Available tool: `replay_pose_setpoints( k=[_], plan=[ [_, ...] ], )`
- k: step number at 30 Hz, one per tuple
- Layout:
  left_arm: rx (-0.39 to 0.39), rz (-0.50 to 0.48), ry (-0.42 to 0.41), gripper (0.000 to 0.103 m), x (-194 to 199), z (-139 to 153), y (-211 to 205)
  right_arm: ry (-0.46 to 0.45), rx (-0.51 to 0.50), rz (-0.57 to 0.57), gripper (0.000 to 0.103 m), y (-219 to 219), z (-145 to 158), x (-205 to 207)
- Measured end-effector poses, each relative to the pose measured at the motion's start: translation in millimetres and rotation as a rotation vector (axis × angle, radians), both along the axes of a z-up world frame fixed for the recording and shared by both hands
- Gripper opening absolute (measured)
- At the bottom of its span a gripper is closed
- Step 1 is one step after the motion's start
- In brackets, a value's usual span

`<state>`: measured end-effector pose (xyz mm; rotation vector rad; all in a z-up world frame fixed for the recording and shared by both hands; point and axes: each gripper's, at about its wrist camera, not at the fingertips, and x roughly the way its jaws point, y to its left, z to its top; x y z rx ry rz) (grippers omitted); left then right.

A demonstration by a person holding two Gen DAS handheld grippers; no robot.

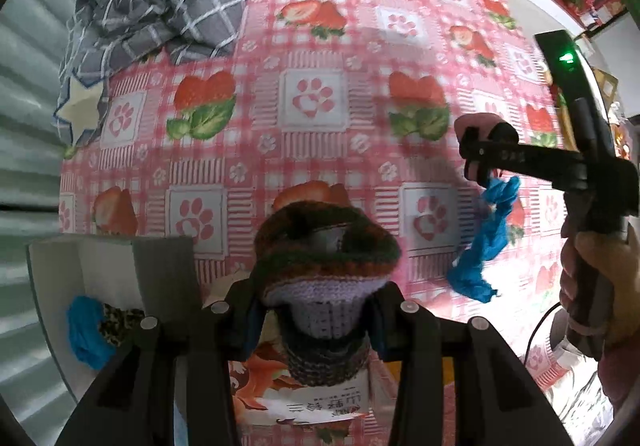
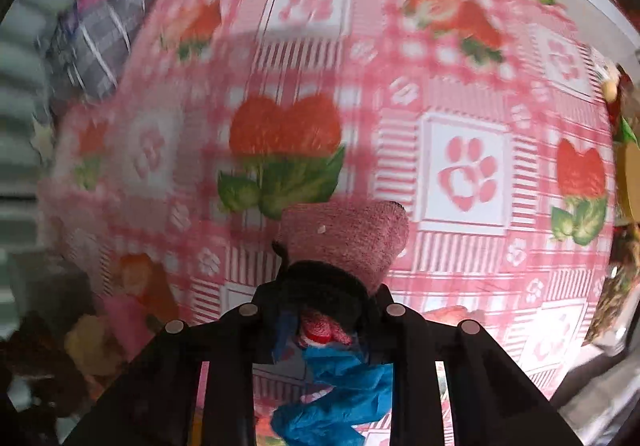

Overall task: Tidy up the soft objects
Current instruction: 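Carry the knit hat and pink sock with both grippers over the white box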

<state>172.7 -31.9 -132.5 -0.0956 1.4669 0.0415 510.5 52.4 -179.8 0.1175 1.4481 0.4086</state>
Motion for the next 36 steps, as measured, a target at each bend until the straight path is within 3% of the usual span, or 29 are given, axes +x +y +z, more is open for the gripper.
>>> replay_pose_setpoints(
  k=[7, 13, 22, 36],
  plan=[
    [-0.014, -0.071, -0.061, 0.046, 5.5, 22.6, -27.5, -0.016, 0.106, -0.127, 0.028, -52.6, 26.2, -19.4],
    [-0.011, -0.107, -0.077, 0.046, -2.5, 32.2, -35.1, -0.031, 0.101, -0.193, 0.028, -78.1, 34.9, -48.7],
    [-0.006, -0.112, -0.086, 0.046, -31.6, 41.8, -24.5, 0.024, 0.092, -0.201, 0.028, -99.2, 32.5, -112.0],
    [-0.022, -0.128, -0.048, 0.046, -111.0, 38.1, -9.5, 0.061, 0.070, -0.156, 0.028, -82.5, 42.3, -211.5]
  ],
)
